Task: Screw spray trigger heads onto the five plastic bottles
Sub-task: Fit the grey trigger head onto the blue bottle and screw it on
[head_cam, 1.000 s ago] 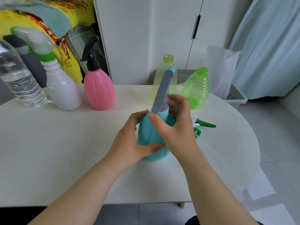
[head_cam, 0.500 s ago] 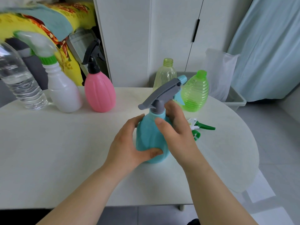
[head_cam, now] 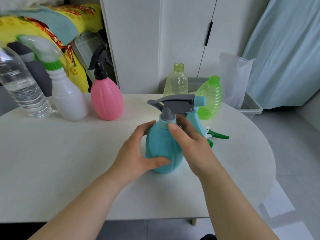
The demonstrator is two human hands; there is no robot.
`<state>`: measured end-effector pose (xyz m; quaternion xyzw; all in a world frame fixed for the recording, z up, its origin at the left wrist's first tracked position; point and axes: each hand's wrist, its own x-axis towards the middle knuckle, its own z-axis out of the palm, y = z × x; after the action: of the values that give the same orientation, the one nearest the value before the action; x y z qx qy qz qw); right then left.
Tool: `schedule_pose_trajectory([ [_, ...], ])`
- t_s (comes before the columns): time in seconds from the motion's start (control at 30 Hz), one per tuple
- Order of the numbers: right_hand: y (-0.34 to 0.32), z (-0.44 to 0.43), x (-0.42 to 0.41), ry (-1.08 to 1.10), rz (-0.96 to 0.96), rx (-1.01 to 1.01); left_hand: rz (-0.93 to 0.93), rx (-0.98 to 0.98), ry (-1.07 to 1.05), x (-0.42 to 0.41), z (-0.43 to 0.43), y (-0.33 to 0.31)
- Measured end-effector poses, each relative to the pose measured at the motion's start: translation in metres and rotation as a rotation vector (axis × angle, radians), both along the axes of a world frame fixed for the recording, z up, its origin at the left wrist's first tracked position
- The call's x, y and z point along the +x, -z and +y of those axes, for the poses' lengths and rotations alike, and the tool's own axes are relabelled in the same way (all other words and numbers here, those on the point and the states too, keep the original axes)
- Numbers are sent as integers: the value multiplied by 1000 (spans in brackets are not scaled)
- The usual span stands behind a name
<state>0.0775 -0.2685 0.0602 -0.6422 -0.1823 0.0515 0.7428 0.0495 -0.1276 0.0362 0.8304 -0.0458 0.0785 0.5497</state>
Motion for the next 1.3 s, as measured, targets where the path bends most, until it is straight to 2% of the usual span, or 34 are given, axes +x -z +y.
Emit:
schedule_pose_trajectory([
  [0.2,-4,2,4,14,-57,54,-2,5,45,0,3,-1],
  [0.37,-6,5,3,68,-166,-25,26,30,98,0,7,-6],
  [0.57,-15,-8,3,-74,-308,-186,71,9,131,3,0,-3],
  [0.73,-11,-1,3,97,-232,-162,84,-36,67,4,-10,12],
  [0.9,-10,8,-4,261,-334,-152,36,23,8,15,-14,21],
  [0.97,-9,10,-3,305,-308,-162,44,15,22,17,-14,21],
  [1.03,-13,5,1,233,-186,-169,70,-12,56,16,-11,17],
  [1.1,-21,-2,4,62,-114,-208,105,-17,112,12,-6,12],
  [1.2,-36,-4,8,-179,-162,-346,116,-13,185,1,-1,9],
  [1.3,-47,13,9,-198,-160,-420,121,-61,158,-9,7,8],
])
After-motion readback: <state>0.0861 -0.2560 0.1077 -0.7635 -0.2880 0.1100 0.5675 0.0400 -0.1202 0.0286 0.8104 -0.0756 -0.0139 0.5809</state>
